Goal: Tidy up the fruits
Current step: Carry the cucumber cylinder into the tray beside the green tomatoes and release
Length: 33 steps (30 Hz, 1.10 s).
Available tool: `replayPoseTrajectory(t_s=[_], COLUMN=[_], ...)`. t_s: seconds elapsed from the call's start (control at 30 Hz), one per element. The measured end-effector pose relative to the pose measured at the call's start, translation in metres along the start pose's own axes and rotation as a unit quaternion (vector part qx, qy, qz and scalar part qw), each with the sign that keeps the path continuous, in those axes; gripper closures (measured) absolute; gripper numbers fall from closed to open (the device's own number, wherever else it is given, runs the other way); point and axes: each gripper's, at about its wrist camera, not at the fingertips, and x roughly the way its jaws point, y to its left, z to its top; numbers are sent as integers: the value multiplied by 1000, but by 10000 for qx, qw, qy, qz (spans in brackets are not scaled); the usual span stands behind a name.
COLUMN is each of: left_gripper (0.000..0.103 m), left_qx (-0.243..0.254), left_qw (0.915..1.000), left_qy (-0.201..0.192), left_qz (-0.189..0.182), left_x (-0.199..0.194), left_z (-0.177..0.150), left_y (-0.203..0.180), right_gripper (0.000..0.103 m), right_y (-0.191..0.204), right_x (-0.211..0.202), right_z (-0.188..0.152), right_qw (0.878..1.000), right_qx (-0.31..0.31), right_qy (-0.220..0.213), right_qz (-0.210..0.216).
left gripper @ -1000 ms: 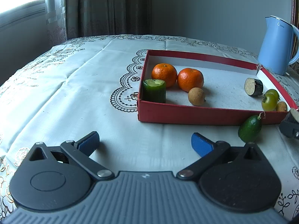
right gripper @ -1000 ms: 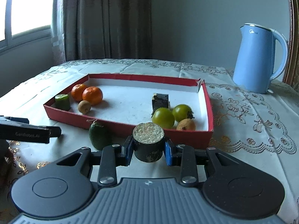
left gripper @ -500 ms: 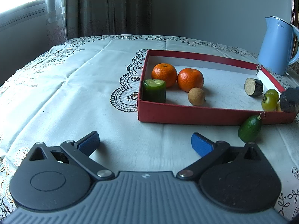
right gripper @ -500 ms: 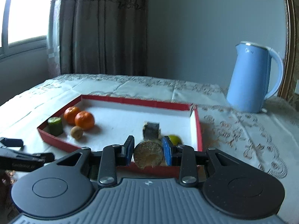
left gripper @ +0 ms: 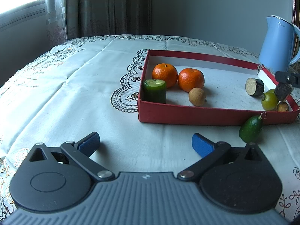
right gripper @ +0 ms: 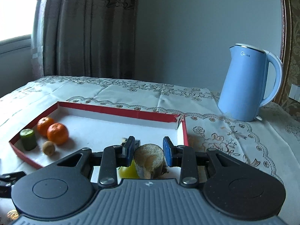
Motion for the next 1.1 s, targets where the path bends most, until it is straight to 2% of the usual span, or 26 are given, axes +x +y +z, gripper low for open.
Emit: replayPoseTrajectory(t_s=[0.23,0.67,0.83,0.97,1.1], left_gripper=[0,0,0,0,0], left_qx=[2,4,4,2,5], left_qw=[10000,10000,10000,10000,10000], left_qy=[2,3,3,2,4], left_qz=[1,4,3,2,4], left_x=[0,0,0,0,0], left_z=[0,0,0,0,0], left_y=[0,0,-1,0,0], right_gripper=[71,72,75,75,75], right_y=[-7,4,15,18,17], right_x=[23,54,52,62,61], right_z=[13,23,23,18,17], right_qw=[9998,9986,9988,9976,9977], right_qx=[52,-291,-386,-453,-415], right_qy=[6,127,109,496,521], right_qz=[-209,-421,-288,-142,-87])
